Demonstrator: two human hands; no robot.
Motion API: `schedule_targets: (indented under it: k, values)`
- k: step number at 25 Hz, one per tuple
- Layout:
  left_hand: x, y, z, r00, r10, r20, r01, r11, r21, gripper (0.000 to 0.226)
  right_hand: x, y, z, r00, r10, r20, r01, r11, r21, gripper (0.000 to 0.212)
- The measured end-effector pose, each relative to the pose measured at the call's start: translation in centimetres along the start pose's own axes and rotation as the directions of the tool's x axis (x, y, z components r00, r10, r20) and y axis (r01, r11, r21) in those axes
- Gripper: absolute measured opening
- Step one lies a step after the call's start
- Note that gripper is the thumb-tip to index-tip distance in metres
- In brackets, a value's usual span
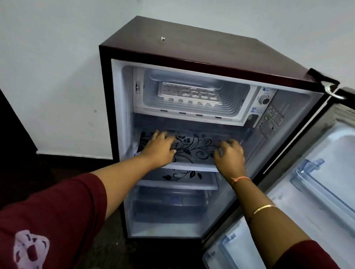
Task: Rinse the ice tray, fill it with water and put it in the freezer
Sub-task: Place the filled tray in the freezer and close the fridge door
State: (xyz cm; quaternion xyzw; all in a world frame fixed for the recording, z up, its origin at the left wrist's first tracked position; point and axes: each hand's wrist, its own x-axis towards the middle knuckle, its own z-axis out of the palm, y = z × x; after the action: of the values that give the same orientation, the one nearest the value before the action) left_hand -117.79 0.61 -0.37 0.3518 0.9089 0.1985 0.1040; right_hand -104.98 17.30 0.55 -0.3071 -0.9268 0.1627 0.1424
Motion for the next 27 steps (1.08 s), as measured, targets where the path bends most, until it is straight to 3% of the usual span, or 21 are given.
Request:
schedule_targets:
  k: [4,8,12,18,22,27]
  values:
    - [-2.2,1.8,0.5,1.000,0.003,-0.010,-0.002,0.999,0.051,0.049,-2.1,1.4,-1.9,0.989,0.000,-0.147,-0.010,0.998,-0.067,0.026]
    - [-4.8,4.7,1.3,0.998,-0.027,-0.051,0.030,0.997,0.070,0.048,-4.9,3.1,-4.3,0.921,-0.132,-0.365,0.091,0.988,-0.128,0.020]
    - [-8.5,8.5,2.9,0.996,-0.049,-0.072,0.052,0.998,0.030,0.048,-8.3,5.4,-7.2,0.867,-0.190,-0.460,0.101,0.972,-0.210,0.032]
    - [-15.7,14.6,6.1,0.997,-0.031,-0.076,0.031,1.000,-0.005,0.047,-14.8,9.3,-10.6,0.940,-0.073,-0.333,-0.024,0.960,-0.278,0.057]
    - [-19.9,16.8,6.7,0.996,-0.017,-0.082,0.017,1.000,-0.003,0.046,-17.8,10.8,-13.8,0.970,0.025,-0.243,-0.118,0.920,-0.373,0.057]
    - [-23.7,18.2,6.3,0.993,-0.002,-0.114,0.002,1.000,0.000,0.046,-19.6,11.6,-16.4,0.998,-0.006,-0.070,-0.024,0.910,-0.413,0.048]
